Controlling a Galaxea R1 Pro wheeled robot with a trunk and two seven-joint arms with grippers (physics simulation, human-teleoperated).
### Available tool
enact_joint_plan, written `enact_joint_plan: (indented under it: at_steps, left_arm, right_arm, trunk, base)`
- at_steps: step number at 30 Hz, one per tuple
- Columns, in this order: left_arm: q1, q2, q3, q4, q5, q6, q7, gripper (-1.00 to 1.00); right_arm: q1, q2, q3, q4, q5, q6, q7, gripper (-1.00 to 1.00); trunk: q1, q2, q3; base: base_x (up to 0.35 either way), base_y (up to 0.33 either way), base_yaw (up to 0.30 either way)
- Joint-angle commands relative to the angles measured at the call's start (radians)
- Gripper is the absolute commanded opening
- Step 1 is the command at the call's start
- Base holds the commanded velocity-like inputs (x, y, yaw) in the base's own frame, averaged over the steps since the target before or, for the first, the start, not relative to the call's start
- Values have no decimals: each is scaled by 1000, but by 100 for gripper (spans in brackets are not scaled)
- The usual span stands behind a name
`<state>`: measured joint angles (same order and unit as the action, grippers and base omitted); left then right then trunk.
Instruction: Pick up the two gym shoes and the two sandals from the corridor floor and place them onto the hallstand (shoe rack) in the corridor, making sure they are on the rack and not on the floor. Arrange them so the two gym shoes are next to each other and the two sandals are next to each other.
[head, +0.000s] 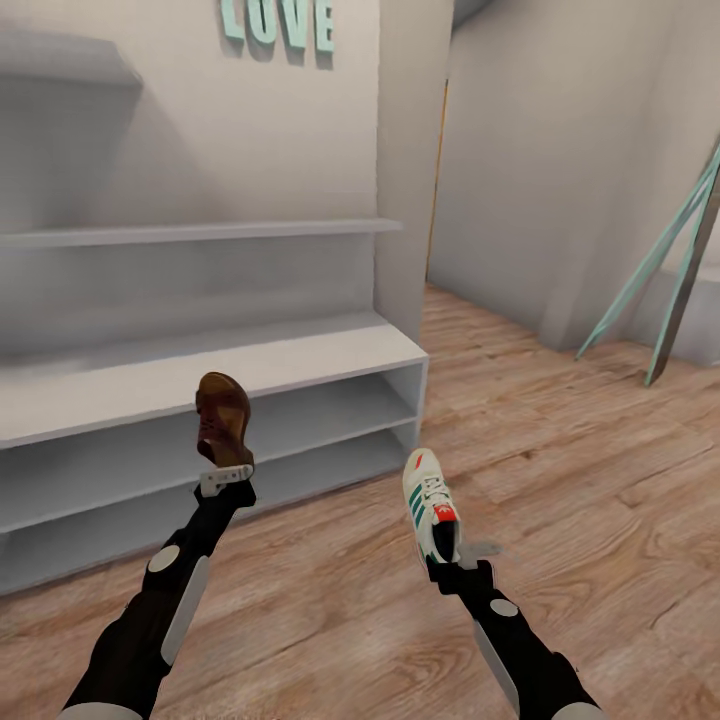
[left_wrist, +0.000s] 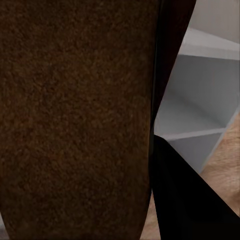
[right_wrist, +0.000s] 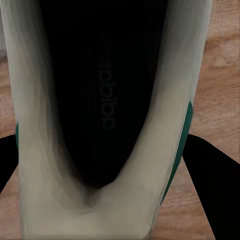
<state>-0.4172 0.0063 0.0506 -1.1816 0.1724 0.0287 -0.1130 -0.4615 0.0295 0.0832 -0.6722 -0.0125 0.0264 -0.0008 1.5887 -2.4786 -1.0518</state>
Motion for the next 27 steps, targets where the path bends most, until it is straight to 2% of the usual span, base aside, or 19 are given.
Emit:
enact_joint_plan:
  at_steps: [1, 11, 18, 27]
  left_arm:
    - [0, 0, 2, 0, 7, 3, -7, -100]
    - [-1, 0, 2, 0, 7, 3, -7, -100]
    - [-1, -3, 2, 0, 7, 3, -7, -100]
    - [-1, -3, 2, 0, 9, 2, -7, -100]
  right_arm:
    - [0, 0, 1, -1, -1, 3, -1, -100]
    - [0, 0, 1, -1, -1, 3, -1, -100]
    - [0, 0, 1, -1, -1, 3, -1, -100]
    - [0, 0, 1, -1, -1, 3, -1, -100]
  trunk:
    - [0, 0, -1]
    - [0, 0, -1]
    - [0, 0, -1]
    - [0, 0, -1]
  base:
    - [0, 0, 295]
    - [0, -1, 295]
    - [-85, -160, 295]
    - [-19, -23, 295]
